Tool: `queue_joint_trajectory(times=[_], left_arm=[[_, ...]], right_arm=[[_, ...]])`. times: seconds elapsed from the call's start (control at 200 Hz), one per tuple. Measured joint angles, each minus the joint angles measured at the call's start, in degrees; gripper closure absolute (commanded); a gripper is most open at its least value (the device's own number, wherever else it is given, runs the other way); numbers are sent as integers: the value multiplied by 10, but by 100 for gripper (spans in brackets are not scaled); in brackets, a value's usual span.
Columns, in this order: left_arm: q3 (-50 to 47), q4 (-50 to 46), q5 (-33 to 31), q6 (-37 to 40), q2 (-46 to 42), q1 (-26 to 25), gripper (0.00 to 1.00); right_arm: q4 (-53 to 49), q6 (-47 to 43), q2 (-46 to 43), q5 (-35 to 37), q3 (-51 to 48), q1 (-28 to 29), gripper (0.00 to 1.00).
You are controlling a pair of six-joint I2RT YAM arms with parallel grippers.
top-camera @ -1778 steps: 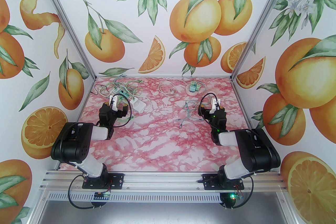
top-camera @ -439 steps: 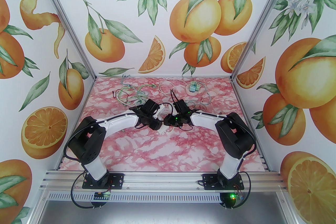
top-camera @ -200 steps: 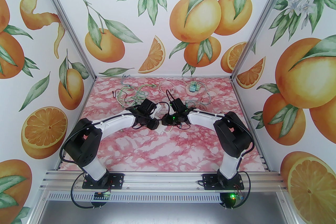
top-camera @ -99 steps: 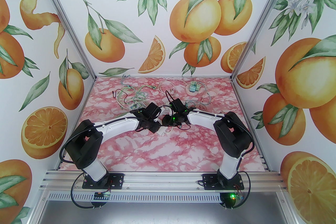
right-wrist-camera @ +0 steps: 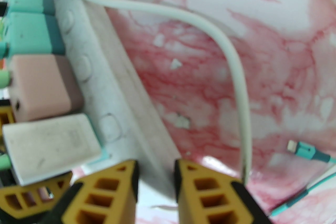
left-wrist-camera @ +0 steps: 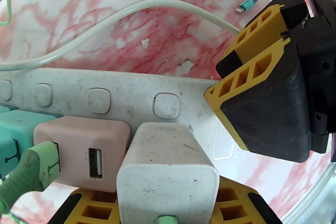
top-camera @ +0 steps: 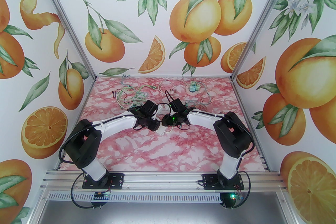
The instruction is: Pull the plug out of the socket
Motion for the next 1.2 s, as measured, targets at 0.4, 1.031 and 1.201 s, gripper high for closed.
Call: queue_joint_trajectory(times=[0.4,1.031,1.201], left_arm=[[13,-12,-49,7,-37,-27,80],[82,-43,-23,1,-85,14,80],[106,-65,-25,-2,-86,24,80]], right_arm=[[1,0,2,0,1,2,71],[-87,-2,-22,44,42,-9,46],[-84,10,-99,46,46,-43,39]])
